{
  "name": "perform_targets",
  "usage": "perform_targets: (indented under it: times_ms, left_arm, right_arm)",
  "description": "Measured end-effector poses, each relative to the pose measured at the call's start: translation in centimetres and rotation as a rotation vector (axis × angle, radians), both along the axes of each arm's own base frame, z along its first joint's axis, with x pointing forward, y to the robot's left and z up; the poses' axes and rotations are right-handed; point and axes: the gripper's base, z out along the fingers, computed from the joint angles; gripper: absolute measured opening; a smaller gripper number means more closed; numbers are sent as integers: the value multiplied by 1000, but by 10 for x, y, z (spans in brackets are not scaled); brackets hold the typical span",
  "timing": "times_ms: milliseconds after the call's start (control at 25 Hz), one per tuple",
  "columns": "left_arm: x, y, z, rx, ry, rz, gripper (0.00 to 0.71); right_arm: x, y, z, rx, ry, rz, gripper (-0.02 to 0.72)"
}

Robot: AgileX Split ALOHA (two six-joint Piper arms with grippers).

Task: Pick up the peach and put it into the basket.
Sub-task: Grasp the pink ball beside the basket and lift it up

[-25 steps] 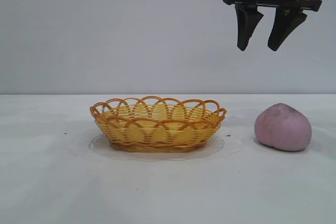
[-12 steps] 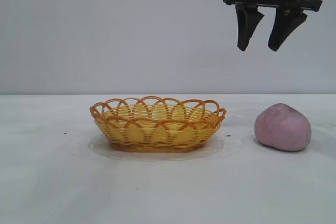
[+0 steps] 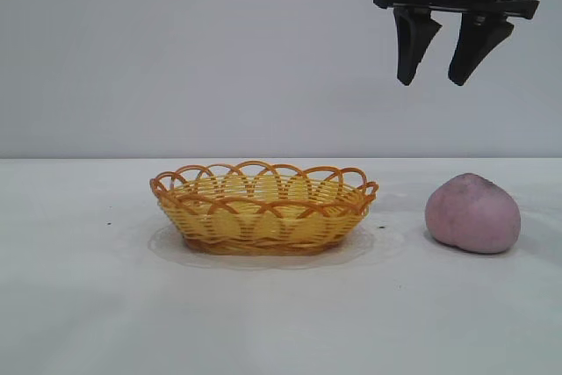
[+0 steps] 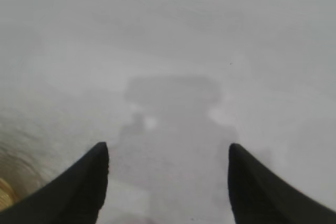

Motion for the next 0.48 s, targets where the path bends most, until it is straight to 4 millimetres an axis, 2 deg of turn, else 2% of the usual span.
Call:
perform_targets:
  times_ms: [280, 480]
  left_arm:
    - [-55, -1, -11, 6, -226, -2, 566]
    - [-87, -2, -21, 14, -394, -2, 566]
  right_arm:
    - [0, 0, 0, -2, -1, 1, 421]
    - [0, 0, 0, -2, -1, 1, 421]
